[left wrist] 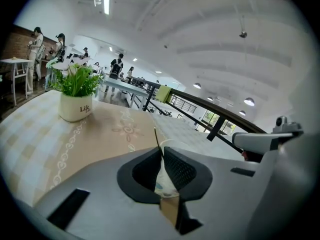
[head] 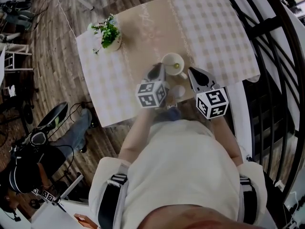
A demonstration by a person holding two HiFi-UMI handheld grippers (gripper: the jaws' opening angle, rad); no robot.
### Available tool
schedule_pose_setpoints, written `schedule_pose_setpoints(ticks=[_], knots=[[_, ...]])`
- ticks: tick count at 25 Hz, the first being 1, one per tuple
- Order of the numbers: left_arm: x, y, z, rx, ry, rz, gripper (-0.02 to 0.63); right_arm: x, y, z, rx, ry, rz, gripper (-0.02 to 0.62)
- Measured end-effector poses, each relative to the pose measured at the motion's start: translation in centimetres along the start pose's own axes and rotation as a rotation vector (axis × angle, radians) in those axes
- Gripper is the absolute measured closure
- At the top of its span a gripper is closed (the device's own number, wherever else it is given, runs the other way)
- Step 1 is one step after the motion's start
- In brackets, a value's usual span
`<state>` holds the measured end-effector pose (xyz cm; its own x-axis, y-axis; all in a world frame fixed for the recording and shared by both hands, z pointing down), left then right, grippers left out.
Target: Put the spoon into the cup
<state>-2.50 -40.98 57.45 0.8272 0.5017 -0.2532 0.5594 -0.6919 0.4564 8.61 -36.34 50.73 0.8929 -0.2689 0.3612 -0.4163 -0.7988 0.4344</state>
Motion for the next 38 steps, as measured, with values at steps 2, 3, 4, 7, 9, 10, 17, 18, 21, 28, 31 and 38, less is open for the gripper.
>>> schedule_pose_setpoints(ticks=[2, 3, 4, 7, 9, 10, 17, 18, 21, 28, 31, 38], knots=[[0.4, 0.3, 0.2, -0.008, 0.011, 0.004, 0.600, 0.5, -0.2, 0.2, 0.000, 0.005, 0.003, 0.594], [0.3, 0.3, 0.1, -0.009, 0.016, 0.007, 0.600, 0.4, -0.1, 0.2, 0.000, 0.004, 0.005, 0.594], [-0.1, 0.1, -0.2, -0.008, 0.019, 0.010, 0.598, 0.0, 0.2, 0.0, 0.001, 0.000, 0.007, 0.594], [-1.0, -0.7, -0.8, -0.005, 0.024, 0.025, 0.593, -1.2, 0.7, -0.3, 0.007, -0.012, 0.018, 0.594], [-0.8, -1.0, -1.0, -0.009, 0.020, 0.026, 0.537, -1.2, 0.4, -0.2, 0.011, -0.014, 0.027, 0.594], [-0.3, -1.0, -1.0, -0.010, 0.017, 0.026, 0.501, -0.9, 0.0, -0.1, 0.012, -0.014, 0.032, 0.594], [-0.3, -3.4, -1.0, 0.015, -0.003, 0.071, 0.488, -2.0, -1.3, -0.4, 0.010, -0.033, 0.072, 0.594], [-0.4, -4.0, -1.0, 0.020, -0.007, 0.076, 0.488, -2.4, -1.5, -0.5, 0.009, -0.037, 0.076, 0.594], [0.4, -5.5, -1.0, 0.044, -0.022, 0.094, 0.488, -2.7, -2.7, -0.6, 0.012, -0.051, 0.093, 0.594], [3.1, -8.9, -0.8, 0.107, -0.058, 0.130, 0.488, -2.9, -6.0, -0.8, 0.024, -0.089, 0.132, 0.594], [3.6, -9.4, -0.2, 0.124, -0.059, 0.147, 0.505, -2.8, -6.2, -0.5, 0.020, -0.097, 0.152, 0.594], [6.9, -13.6, -0.2, 0.182, -0.049, 0.185, 0.560, -3.5, -10.0, -1.6, 0.037, -0.109, 0.187, 0.594]])
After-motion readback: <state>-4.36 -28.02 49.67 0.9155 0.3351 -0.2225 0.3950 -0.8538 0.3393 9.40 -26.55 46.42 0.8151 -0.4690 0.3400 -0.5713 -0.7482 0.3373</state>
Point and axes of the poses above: the fingertips, and each gripper's own axes: y forward along the fingers, x to its right, z out of its top, the point moved 1 cm from there along -y, backward along the fingers, and after that the axes turned 12 degrees about y, right-handed, at the moved point
